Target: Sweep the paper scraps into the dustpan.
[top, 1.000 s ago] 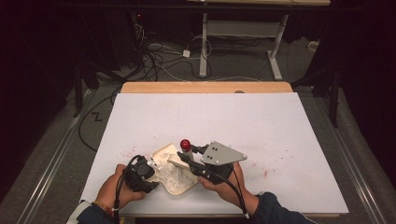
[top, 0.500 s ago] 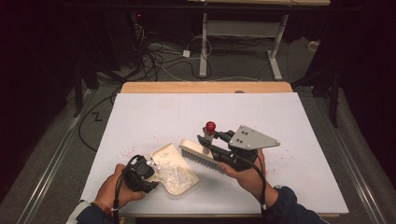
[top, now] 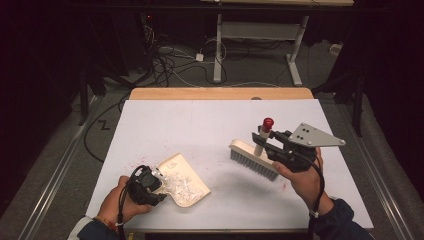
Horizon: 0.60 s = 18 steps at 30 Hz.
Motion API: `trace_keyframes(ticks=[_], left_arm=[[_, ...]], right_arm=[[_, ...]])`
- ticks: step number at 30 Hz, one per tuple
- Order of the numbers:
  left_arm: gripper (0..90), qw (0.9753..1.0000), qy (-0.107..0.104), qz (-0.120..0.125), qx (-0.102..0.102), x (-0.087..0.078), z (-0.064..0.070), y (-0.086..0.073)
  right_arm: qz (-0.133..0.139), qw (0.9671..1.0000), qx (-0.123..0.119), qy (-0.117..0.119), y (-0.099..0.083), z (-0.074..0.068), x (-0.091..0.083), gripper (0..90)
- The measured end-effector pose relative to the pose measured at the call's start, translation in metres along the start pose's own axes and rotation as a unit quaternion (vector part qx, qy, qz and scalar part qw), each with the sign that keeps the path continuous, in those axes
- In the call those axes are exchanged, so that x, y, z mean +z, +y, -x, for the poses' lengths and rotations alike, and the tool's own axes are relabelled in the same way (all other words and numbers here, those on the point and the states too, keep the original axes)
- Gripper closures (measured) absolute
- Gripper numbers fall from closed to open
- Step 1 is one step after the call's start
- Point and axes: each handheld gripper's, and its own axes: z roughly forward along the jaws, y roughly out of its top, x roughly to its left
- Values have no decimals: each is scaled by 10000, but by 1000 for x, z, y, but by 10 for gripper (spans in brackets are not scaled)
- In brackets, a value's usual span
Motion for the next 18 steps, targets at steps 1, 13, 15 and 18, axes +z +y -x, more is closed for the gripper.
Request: trace_keyframes(ticks=[1, 13, 15, 18], left_arm=[[632, 10000, 5, -4, 13, 0, 0, 0], [632, 10000, 30, -63, 31, 2, 1, 0], [632, 10000, 43, -75, 37, 2, 1, 1], [632, 9999, 64, -85, 44, 2, 2, 1]], right_arm=[[-62, 10000, 12, -56, -3, 4, -4, 696], [-499, 9980, 41, -392, -30, 29, -54, 696], [-548, 9976, 22, -417, -31, 30, -68, 696], [-680, 9971, -2, -354, -32, 31, -85, 696]])
